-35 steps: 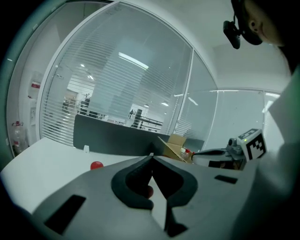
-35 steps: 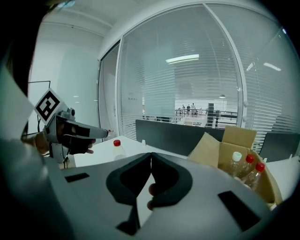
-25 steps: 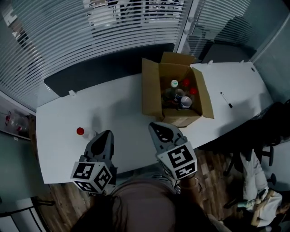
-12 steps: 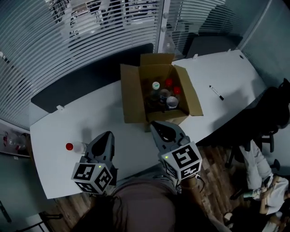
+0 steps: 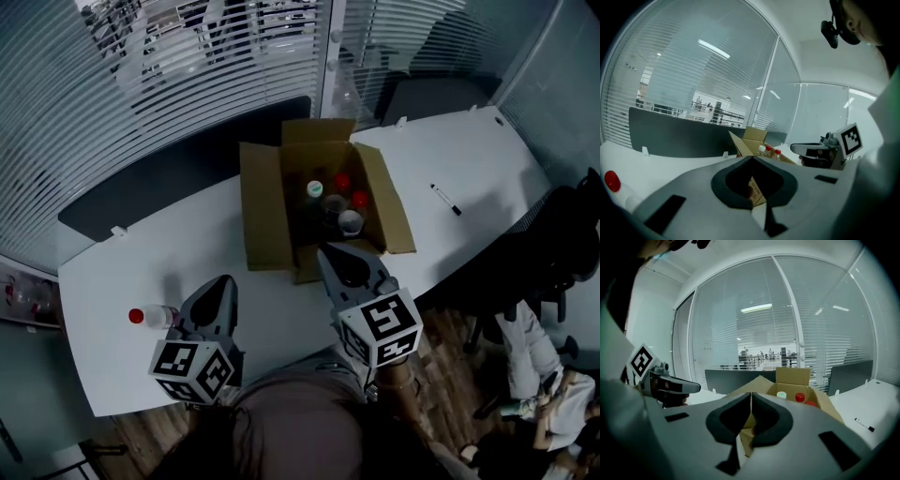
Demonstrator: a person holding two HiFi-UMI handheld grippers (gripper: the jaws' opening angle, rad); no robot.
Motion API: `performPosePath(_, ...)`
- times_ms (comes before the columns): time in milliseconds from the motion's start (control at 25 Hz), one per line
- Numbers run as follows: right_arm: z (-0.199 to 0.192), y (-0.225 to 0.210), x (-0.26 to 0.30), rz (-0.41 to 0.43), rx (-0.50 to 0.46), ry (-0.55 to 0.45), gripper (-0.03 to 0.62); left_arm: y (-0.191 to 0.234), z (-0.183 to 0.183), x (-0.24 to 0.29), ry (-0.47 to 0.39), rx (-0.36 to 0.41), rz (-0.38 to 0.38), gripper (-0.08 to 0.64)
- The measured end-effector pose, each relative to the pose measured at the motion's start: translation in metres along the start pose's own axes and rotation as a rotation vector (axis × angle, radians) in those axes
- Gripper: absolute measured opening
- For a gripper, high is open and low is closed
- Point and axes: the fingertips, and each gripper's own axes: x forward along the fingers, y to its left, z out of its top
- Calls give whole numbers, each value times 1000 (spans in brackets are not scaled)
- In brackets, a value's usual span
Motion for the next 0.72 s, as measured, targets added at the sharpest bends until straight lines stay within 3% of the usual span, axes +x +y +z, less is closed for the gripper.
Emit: performPosePath(720,12,-47,63,-33,-30,61,29,27,3,18,-14,-55,69,9)
